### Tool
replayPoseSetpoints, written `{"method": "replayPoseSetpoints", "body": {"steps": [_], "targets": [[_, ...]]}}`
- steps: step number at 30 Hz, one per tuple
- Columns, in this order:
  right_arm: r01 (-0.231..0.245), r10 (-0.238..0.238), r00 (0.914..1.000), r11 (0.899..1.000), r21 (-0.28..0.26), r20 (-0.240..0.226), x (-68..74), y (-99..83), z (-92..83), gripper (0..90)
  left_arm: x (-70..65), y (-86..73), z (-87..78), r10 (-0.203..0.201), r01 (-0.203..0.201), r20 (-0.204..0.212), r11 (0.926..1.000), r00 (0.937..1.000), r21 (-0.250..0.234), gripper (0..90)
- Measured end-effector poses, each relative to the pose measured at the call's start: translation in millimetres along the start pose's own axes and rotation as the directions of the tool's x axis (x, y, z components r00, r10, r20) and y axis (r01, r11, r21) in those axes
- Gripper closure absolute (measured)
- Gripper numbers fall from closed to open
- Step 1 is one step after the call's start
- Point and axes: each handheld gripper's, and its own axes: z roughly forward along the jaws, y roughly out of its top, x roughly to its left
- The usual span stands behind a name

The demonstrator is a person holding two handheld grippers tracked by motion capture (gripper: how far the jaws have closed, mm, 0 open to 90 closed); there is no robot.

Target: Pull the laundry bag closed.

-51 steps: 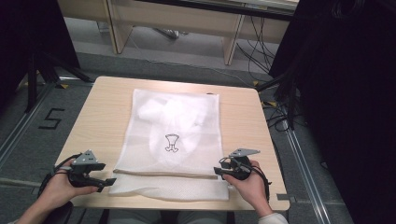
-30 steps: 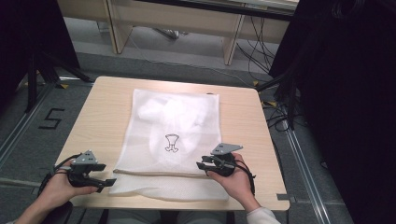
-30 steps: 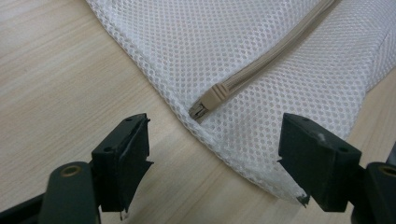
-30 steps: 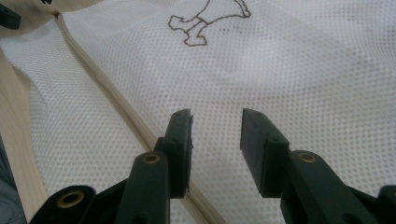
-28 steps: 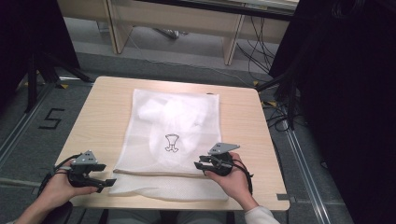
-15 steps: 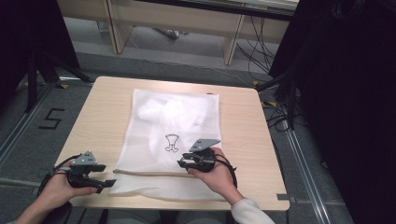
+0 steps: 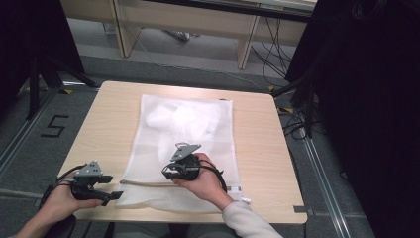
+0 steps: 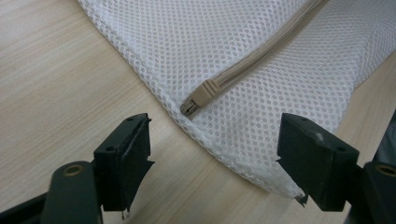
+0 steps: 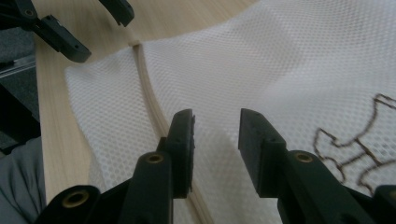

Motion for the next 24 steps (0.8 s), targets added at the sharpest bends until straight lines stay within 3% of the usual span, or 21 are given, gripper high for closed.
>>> {"method": "replayPoseSetpoints", "body": {"steps": [3, 5, 8, 16, 24], "targets": [[0.023, -0.022, 0.9996, 0.999, 0.026, -0.017, 6.2, 7.7, 9.4, 67.9, -1.0, -0.4, 1.9, -0.022, 0.022, 0.007, 0.9997, 0.9997, -0.011, 25.4], [0.062, -0.062, 0.9977, 0.998, 0.023, -0.030, 8.0, 11.9, 16.8, 69.3, -1.5, -0.4, 1.9, -0.022, 0.023, 0.008, 0.9996, 0.9997, -0.018, 25.4], [0.056, -0.055, 0.9976, 0.998, 0.028, -0.042, 14.2, 18.0, 26.2, 70.5, -1.6, -0.7, 2.0, -0.026, 0.026, 0.009, 0.9995, 0.9996, -0.019, 25.4], [0.109, -0.106, 0.9908, 0.993, 0.039, -0.085, 26.2, 33.9, 49.1, 73.5, -1.7, -0.6, 2.2, -0.020, 0.020, 0.011, 0.9996, 0.9997, -0.019, 25.8], [0.126, -0.117, 0.9851, 0.990, 0.065, -0.126, 39.1, 48.4, 70.6, 76.1, -1.7, -0.7, 2.1, -0.022, 0.022, 0.015, 0.9996, 0.9996, -0.020, 26.0]]}}
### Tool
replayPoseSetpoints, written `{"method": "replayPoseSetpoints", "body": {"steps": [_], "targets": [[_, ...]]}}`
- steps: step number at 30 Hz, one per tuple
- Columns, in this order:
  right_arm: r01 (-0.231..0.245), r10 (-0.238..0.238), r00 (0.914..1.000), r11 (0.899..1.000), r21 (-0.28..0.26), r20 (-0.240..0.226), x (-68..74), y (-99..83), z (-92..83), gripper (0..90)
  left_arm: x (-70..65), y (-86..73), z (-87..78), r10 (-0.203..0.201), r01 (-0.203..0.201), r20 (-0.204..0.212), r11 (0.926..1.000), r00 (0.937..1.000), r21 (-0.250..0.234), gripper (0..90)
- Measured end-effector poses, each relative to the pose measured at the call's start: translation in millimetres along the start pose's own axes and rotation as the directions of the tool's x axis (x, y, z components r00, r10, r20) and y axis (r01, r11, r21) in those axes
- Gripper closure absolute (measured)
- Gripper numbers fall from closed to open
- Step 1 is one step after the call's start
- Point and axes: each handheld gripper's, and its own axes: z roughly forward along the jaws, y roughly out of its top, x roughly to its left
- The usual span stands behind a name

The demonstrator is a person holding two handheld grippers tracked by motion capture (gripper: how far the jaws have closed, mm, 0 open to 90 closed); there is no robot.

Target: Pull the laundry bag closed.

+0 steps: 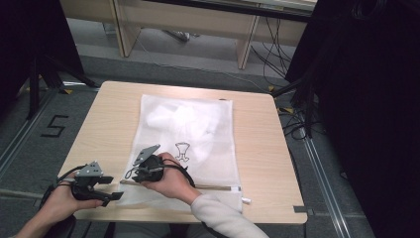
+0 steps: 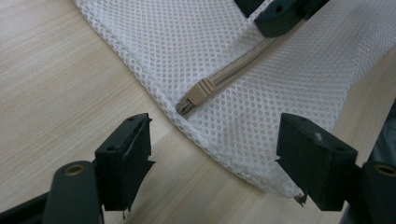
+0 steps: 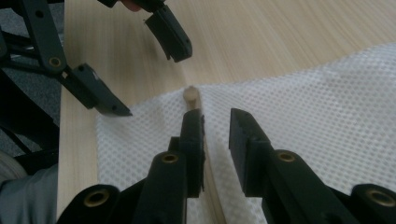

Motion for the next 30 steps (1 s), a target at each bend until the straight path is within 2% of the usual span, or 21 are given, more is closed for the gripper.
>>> {"method": "replayPoseSetpoints", "body": {"steps": [6, 7, 8, 14, 18, 25, 26, 27, 30], "targets": [[0.016, -0.016, 0.9996, 1.000, 0.016, -0.024, 4.1, 7.5, 17.6, 76.0, -0.2, -0.1, -0.5, 0.004, -0.004, -0.003, 1.0000, 1.0000, 0.004, 26.0], [-0.006, 0.007, 0.9996, 1.000, 0.018, -0.028, 6.1, 7.6, 19.9, 75.9, -0.2, -0.1, -0.5, 0.003, -0.003, -0.003, 1.0000, 1.0000, 0.003, 25.9], [0.009, -0.009, 0.9995, 1.000, 0.015, -0.032, 5.3, 8.2, 21.4, 75.9, -0.2, 0.0, -0.5, 0.003, -0.003, -0.003, 1.0000, 1.0000, 0.003, 26.0], [0.012, -0.012, 0.9992, 1.000, 0.020, -0.039, 6.9, 12.4, 29.2, 75.0, -0.9, 0.0, -0.3, -0.003, 0.003, -0.003, 1.0000, 1.0000, -0.003, 25.9], [0.016, -0.015, 0.9996, 0.999, 0.038, -0.023, 7.6, 14.1, 34.8, 75.1, -0.4, 0.0, -0.5, 0.002, -0.002, -0.004, 1.0000, 1.0000, 0.002, 26.0], [0.006, -0.004, 0.9989, 0.999, 0.050, -0.047, 10.3, 15.8, 44.3, 77.1, 0.1, -0.2, -0.3, 0.005, -0.005, 0.003, 1.0000, 1.0000, 0.006, 25.9], [0.023, -0.020, 0.9987, 0.998, 0.052, -0.047, 9.5, 15.6, 45.9, 77.7, 0.1, -0.2, -0.2, 0.005, -0.005, 0.003, 1.0000, 1.0000, 0.006, 25.9], [-0.003, 0.006, 0.9991, 0.997, 0.072, -0.042, 11.2, 15.1, 45.4, 78.5, 0.1, -0.2, -0.2, 0.004, -0.004, 0.002, 1.0000, 1.0000, 0.006, 25.9], [0.028, -0.025, 0.9990, 0.997, 0.076, -0.038, 8.2, 14.3, 47.6, 81.4, 0.0, -0.2, -0.3, 0.003, -0.003, 0.002, 1.0000, 1.0000, 0.005, 25.9]]}}
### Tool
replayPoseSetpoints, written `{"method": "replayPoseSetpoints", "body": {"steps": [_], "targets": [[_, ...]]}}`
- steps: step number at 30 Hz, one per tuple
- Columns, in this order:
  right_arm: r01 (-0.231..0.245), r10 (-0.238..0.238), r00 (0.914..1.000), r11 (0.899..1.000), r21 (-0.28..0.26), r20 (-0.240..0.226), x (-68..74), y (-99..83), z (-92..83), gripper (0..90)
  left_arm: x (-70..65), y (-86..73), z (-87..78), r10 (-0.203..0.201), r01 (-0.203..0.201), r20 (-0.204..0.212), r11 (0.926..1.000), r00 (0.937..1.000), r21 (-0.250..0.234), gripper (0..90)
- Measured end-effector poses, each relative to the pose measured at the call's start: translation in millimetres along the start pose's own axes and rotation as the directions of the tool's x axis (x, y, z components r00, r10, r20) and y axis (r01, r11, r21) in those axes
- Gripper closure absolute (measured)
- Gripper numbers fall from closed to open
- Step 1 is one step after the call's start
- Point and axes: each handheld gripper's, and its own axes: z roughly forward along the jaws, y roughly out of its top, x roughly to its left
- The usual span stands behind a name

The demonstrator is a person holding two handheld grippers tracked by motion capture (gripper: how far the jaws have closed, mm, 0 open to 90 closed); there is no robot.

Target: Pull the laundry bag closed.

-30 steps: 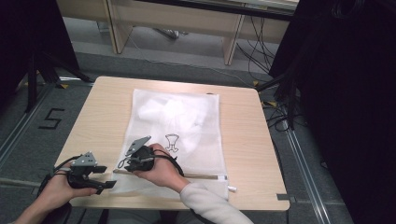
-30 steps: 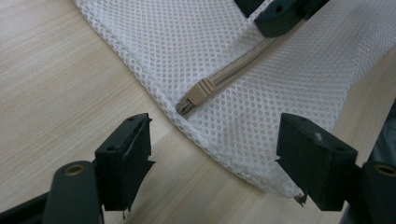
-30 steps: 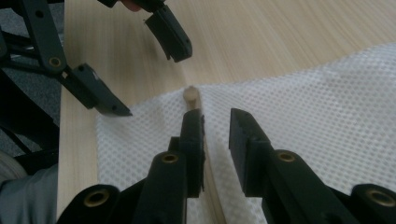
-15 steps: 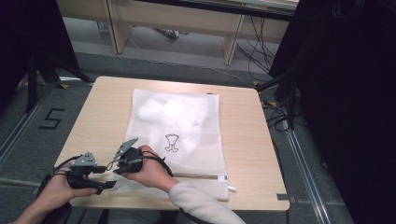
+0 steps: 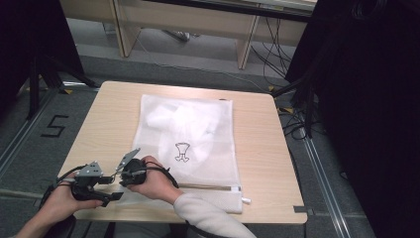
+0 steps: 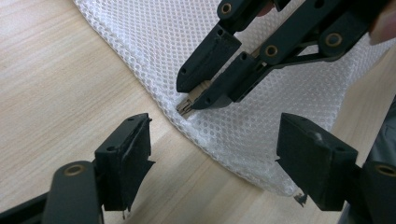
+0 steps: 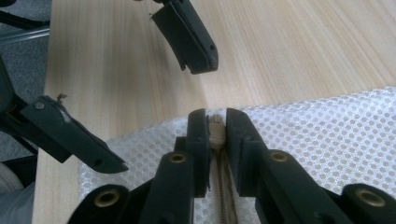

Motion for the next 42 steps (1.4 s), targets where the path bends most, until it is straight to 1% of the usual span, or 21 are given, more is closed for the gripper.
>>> {"method": "replayPoseSetpoints", "body": {"steps": [2, 4, 5, 6, 7, 8, 9, 10, 12, 14, 15, 17, 20, 22, 24, 25, 27, 29, 33, 34, 42], "targets": [[-0.012, 0.012, 0.9999, 1.000, -0.013, -0.005, 0.2, -0.1, -0.8, 82.0, -0.3, 0.0, -0.2, 0.000, 0.000, -0.007, 1.0000, 1.0000, -0.001, 25.9], [0.005, -0.005, 1.0000, 1.000, -0.014, -0.003, -1.3, 0.5, -2.7, 82.0, -0.4, 0.2, -0.2, -0.006, 0.006, -0.009, 1.0000, 0.9999, -0.005, 26.2], [-0.007, 0.007, 1.0000, 1.000, -0.013, -0.005, -0.1, 1.0, -4.1, 82.1, -0.2, 0.4, -0.3, -0.010, 0.010, -0.008, 0.9999, 0.9999, -0.008, 26.6], [-0.008, 0.008, 0.9999, 1.000, -0.016, -0.008, 0.2, 1.7, -5.5, 82.0, 1.6, 0.7, -1.0, 0.003, -0.003, -0.004, 1.0000, 1.0000, 0.004, 27.0], [-0.012, 0.012, 0.9999, 1.000, -0.019, -0.010, 0.4, 2.2, -6.5, 82.1, -0.3, 0.6, -0.1, -0.037, 0.037, -0.004, 0.9992, 0.9993, -0.016, 27.5], [-0.014, 0.014, 0.9999, 1.000, -0.012, -0.002, 0.7, 3.3, -9.5, 82.1, 0.1, 1.2, -0.3, -0.030, 0.030, -0.004, 0.9992, 0.9995, -0.026, 27.8], [-0.003, 0.003, 1.0000, 1.000, -0.014, 0.005, -0.1, 4.0, -11.4, 82.1, 1.1, 1.7, -1.4, -0.022, 0.022, -0.009, 0.9997, 0.9997, -0.012, 28.6], [-0.015, 0.015, 0.9999, 1.000, -0.018, -0.002, 0.9, 4.9, -13.5, 82.1, 0.7, 1.6, 0.6, -0.041, 0.041, 0.004, 0.9985, 0.9991, -0.036, 29.4], [-0.001, 0.000, 1.0000, 1.000, -0.028, -0.007, 0.0, 6.5, -16.9, 82.1, 0.8, 1.8, 0.9, -0.052, 0.052, 0.004, 0.9980, 0.9986, -0.035, 31.5], [-0.003, 0.003, 1.0000, 1.000, -0.029, -0.003, 1.0, 8.0, -21.4, 82.2, 1.6, 2.1, 2.2, -0.074, 0.075, 0.023, 0.9969, 0.9970, -0.023, 34.6], [0.007, -0.007, 0.9999, 0.999, -0.034, 0.009, 0.3, 8.5, -22.6, 82.1, 3.1, 2.2, 3.3, -0.067, 0.067, 0.030, 0.9977, 0.9973, -0.011, 36.9], [0.005, -0.005, 1.0000, 0.999, -0.039, 0.003, 2.5, 9.8, -26.5, 82.1, 3.8, 3.3, 5.7, -0.073, 0.075, 0.044, 0.9968, 0.9963, -0.028, 43.3], [0.011, -0.010, 0.9999, 0.999, -0.041, 0.004, 4.0, 10.3, -29.9, 82.2, 5.1, 5.8, 8.3, -0.105, 0.107, 0.064, 0.9937, 0.9924, -0.032, 51.8], [0.015, -0.015, 0.9999, 0.999, -0.044, 0.008, 4.4, 9.8, -31.4, 82.2, 5.6, 6.6, 9.8, -0.108, 0.110, 0.082, 0.9935, 0.9908, -0.028, 59.3], [-0.002, 0.002, 1.0000, 0.999, -0.044, 0.005, 6.2, 8.9, -33.0, 82.2, 4.9, 7.0, 11.0, -0.116, 0.118, 0.085, 0.9929, 0.9895, -0.016, 65.8], [0.013, -0.013, 0.9999, 0.999, -0.043, 0.008, 5.4, 8.6, -33.6, 82.2, 4.9, 7.3, 11.2, -0.121, 0.123, 0.091, 0.9924, 0.9885, -0.009, 69.5], [0.009, -0.009, 0.9999, 0.999, -0.034, 0.006, 6.1, 7.6, -35.2, 82.2, 4.7, 8.0, 9.9, -0.132, 0.132, 0.077, 0.9912, 0.9883, -0.002, 76.0], [0.018, -0.017, 0.9998, 0.999, -0.035, 0.004, 5.4, 6.2, -36.4, 82.1, 4.4, 8.9, 9.2, -0.147, 0.147, 0.084, 0.9891, 0.9855, 0.005, 81.7], [0.007, -0.007, 1.0000, 0.999, -0.037, 0.003, 6.2, 2.0, -38.9, 82.2, 2.3, 10.5, 8.4, -0.156, 0.156, 0.091, 0.9878, 0.9836, 0.009, 84.2], [0.009, -0.009, 1.0000, 0.999, -0.036, 0.003, 6.2, 0.8, -39.4, 82.2, 2.1, 10.5, 8.5, -0.163, 0.163, 0.100, 0.9866, 0.9816, 0.003, 84.5], [-0.002, 0.002, 1.0000, 1.000, -0.011, 0.001, 6.9, -10.8, -41.7, 82.4, 2.2, 10.6, 7.3, -0.183, 0.184, 0.125, 0.9829, 0.9752, 0.001, 85.3]]}}
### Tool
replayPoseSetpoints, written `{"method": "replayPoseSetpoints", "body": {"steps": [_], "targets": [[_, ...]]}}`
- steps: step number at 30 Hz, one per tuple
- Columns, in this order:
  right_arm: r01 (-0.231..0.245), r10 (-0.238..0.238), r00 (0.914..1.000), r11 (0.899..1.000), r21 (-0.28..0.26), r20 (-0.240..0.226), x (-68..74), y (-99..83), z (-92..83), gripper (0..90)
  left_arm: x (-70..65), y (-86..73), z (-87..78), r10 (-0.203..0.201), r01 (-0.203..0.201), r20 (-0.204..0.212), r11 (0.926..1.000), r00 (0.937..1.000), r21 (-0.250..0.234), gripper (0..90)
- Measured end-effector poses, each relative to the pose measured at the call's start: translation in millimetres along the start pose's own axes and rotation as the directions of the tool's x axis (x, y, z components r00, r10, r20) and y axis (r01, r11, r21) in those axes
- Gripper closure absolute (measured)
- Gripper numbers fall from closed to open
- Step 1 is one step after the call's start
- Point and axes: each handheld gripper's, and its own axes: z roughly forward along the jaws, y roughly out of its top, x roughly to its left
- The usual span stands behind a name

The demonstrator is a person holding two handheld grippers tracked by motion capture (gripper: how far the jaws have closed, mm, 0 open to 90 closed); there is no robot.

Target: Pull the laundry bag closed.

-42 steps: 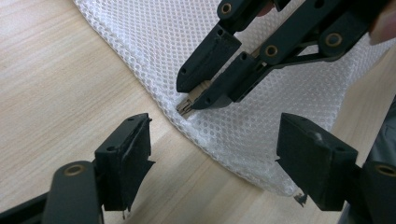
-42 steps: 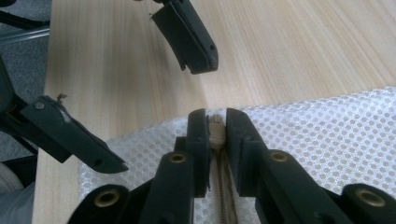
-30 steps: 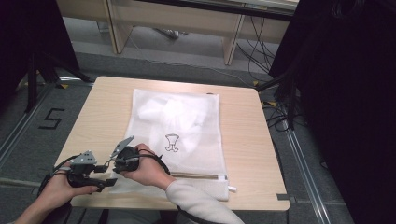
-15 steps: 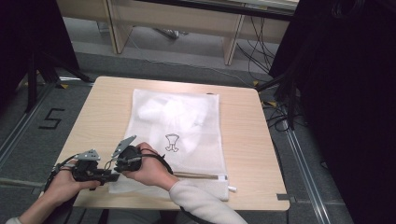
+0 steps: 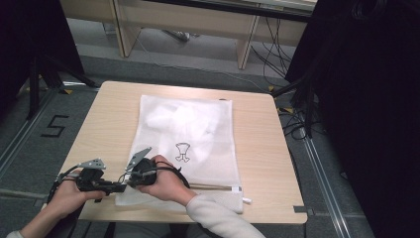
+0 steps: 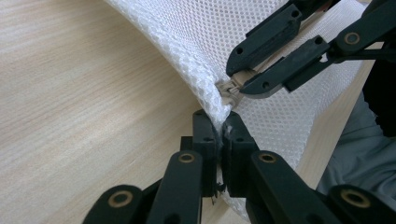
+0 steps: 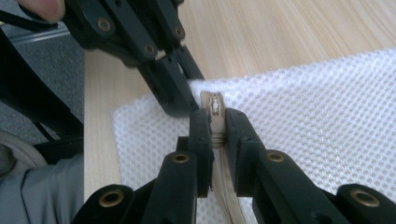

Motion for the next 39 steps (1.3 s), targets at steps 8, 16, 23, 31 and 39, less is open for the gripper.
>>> {"method": "replayPoseSetpoints", "body": {"steps": [8, 16, 23, 31, 39], "targets": [[-0.011, 0.011, 0.9999, 1.000, 0.002, -0.004, -0.7, -6.7, -1.0, 82.4, -0.1, 0.0, -0.3, 0.015, -0.015, -0.004, 0.9999, 0.9999, 0.001, 85.2], [-0.008, 0.008, 1.0000, 1.000, -0.006, -0.004, -1.1, -12.3, -1.9, 82.4, -3.4, 0.8, -0.3, 0.035, -0.035, -0.033, 0.9994, 0.9988, 0.007, 85.2], [-0.012, 0.012, 0.9999, 1.000, -0.011, -0.004, -1.2, -17.4, -3.3, 82.4, -5.4, 1.1, 0.1, 0.069, -0.068, -0.050, 0.9976, 0.9964, 0.013, 85.2], [-0.019, 0.019, 0.9998, 1.000, -0.009, -0.009, -1.6, -21.4, -4.3, 82.4, -5.5, -0.3, 1.7, 0.053, -0.053, -0.047, 0.9985, 0.9975, -0.012, 85.2], [-0.024, 0.024, 0.9997, 1.000, -0.001, -0.008, -1.4, -23.0, -6.6, 82.4, -4.5, -0.2, -0.1, 0.047, -0.048, -0.039, 0.9989, 0.9981, -0.003, 85.2]]}}
